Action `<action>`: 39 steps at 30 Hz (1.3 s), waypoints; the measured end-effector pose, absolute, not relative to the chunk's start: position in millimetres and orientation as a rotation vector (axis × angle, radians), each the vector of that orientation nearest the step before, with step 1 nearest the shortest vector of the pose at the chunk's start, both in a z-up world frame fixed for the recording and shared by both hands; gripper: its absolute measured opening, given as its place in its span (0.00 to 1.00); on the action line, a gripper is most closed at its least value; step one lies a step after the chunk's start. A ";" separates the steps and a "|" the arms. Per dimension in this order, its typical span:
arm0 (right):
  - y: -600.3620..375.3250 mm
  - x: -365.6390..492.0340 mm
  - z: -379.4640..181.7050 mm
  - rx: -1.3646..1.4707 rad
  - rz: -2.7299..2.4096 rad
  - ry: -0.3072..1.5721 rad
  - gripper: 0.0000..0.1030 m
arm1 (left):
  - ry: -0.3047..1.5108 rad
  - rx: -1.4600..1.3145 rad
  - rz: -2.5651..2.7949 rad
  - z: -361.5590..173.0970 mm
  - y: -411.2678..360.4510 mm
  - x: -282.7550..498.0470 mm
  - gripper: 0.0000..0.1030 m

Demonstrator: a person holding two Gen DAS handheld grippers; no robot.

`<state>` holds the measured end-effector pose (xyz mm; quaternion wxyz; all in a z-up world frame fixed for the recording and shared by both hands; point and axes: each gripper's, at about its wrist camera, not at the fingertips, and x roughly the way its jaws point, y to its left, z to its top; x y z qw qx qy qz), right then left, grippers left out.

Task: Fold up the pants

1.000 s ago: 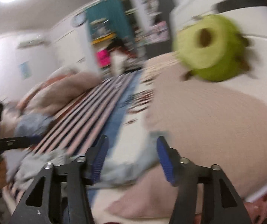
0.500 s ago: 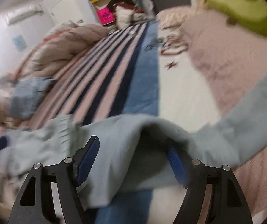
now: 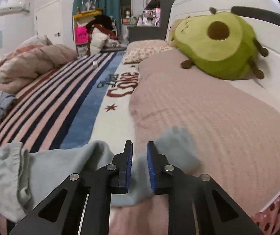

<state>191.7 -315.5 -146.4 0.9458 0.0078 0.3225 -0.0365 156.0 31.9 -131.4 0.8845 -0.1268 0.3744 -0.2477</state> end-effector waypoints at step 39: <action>-317.4 139.1 -162.0 0.121 -0.041 0.690 0.35 | 0.757 -0.307 -0.518 -135.7 45.8 149.1 0.73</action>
